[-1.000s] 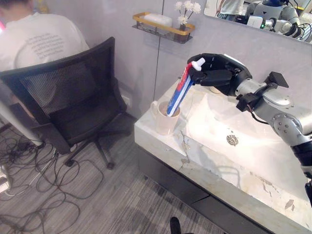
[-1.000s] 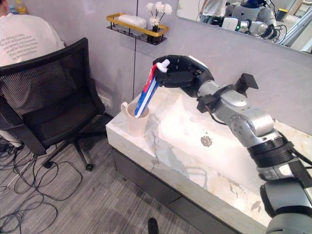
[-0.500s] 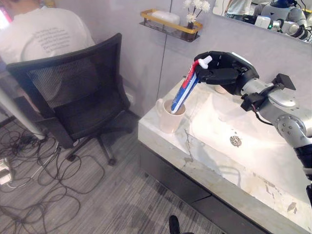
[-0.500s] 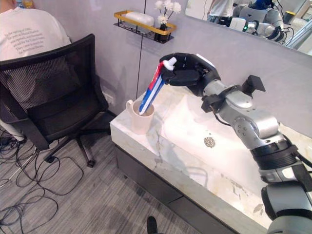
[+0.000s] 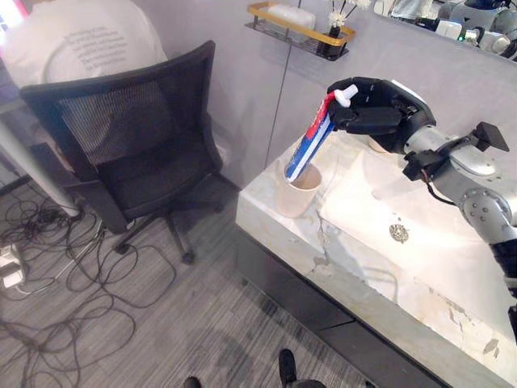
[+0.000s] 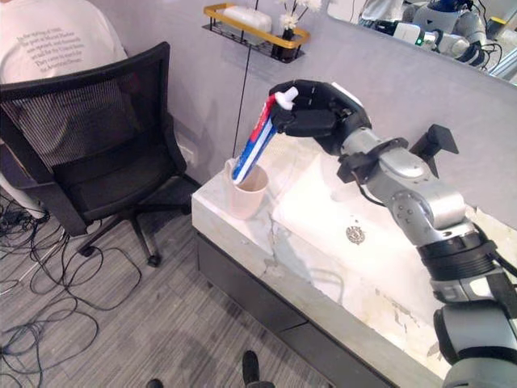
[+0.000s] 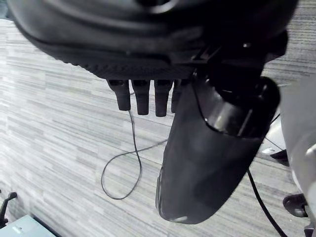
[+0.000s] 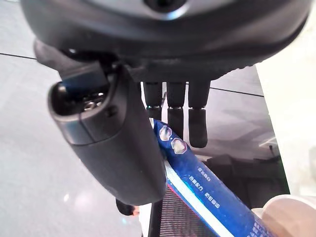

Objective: Organize the bathroom.

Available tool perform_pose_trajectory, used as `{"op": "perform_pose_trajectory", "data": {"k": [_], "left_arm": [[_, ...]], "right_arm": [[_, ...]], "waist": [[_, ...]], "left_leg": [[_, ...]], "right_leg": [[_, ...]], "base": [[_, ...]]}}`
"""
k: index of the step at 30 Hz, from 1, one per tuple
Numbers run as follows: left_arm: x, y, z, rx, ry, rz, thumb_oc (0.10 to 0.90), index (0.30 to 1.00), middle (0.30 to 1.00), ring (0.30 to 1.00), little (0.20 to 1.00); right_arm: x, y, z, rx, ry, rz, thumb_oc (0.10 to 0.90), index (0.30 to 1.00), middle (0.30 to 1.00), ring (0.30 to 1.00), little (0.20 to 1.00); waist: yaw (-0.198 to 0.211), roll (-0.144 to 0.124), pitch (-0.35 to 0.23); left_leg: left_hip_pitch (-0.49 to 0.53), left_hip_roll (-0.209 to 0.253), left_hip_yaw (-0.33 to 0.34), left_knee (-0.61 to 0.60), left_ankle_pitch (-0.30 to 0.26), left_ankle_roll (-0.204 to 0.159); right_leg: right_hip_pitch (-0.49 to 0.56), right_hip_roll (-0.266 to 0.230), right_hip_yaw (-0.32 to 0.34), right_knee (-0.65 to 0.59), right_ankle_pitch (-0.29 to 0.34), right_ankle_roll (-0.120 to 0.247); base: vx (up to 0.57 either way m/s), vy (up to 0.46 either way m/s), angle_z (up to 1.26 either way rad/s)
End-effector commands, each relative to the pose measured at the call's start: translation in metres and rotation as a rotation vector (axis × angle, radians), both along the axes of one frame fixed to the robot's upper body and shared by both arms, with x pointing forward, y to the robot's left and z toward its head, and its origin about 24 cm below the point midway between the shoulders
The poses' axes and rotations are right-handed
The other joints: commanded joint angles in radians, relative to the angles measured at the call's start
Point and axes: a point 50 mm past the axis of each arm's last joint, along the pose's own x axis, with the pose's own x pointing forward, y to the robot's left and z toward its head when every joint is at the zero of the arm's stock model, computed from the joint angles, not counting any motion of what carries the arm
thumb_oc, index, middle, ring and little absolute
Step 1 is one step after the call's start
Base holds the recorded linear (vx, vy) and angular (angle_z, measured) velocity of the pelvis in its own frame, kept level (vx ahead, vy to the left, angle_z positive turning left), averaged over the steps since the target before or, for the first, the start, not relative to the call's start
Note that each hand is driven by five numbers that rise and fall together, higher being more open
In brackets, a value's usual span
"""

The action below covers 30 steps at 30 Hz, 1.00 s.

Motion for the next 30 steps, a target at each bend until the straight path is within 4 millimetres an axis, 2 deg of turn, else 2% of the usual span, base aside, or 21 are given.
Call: {"op": "perform_pose_trajectory", "data": {"k": [1, 13, 23, 30], "left_arm": [[-0.045, 0.032, 0.013, 0.101, 0.174, 0.021, 0.800, 0.900, 0.900, 0.900, 0.900], [-0.048, 0.034, 0.014, 0.111, 0.185, 0.032, 0.800, 0.900, 0.900, 0.900, 0.900], [-0.051, 0.030, 0.014, 0.104, 0.204, 0.040, 0.800, 0.900, 0.900, 0.900, 0.900], [-0.053, 0.026, 0.012, 0.100, 0.203, 0.052, 0.800, 0.900, 0.900, 0.900, 0.900]], "right_arm": [[-0.029, -0.002, 0.067, 0.148, -0.392, 0.043, 0.400, 0.300, 0.300, 0.300, 0.300], [-0.032, -0.010, 0.066, 0.171, -0.402, 0.023, 0.400, 0.300, 0.300, 0.300, 0.300], [-0.039, -0.015, 0.079, 0.161, -0.454, 0.000, 0.400, 0.300, 0.300, 0.300, 0.300], [-0.041, -0.020, 0.077, 0.157, -0.442, -0.002, 0.400, 0.300, 0.300, 0.300, 0.300]], "waist": [[0.013, -0.030, -0.032], [0.006, -0.032, -0.028], [-0.002, -0.034, -0.051], [-0.007, -0.031, -0.058]], "left_leg": [[0.045, -0.005, -0.049, 0.022, -0.037, 0.011], [0.040, 0.001, -0.040, 0.032, -0.039, 0.010], [0.050, 0.006, -0.033, 0.015, -0.029, 0.004], [0.048, 0.011, -0.027, 0.014, -0.025, 0.001]], "right_leg": [[0.001, -0.034, 0.079, 0.112, -0.102, 0.079], [0.004, -0.031, 0.077, 0.107, -0.098, 0.078], [0.010, -0.028, 0.071, 0.099, -0.097, 0.080], [0.010, -0.029, 0.074, 0.097, -0.100, 0.079]], "base": [[0.00, 0.000, 0.00], [0.00, -0.014, -0.01], [0.00, -0.003, -0.01], [0.00, 0.000, 0.00]]}}
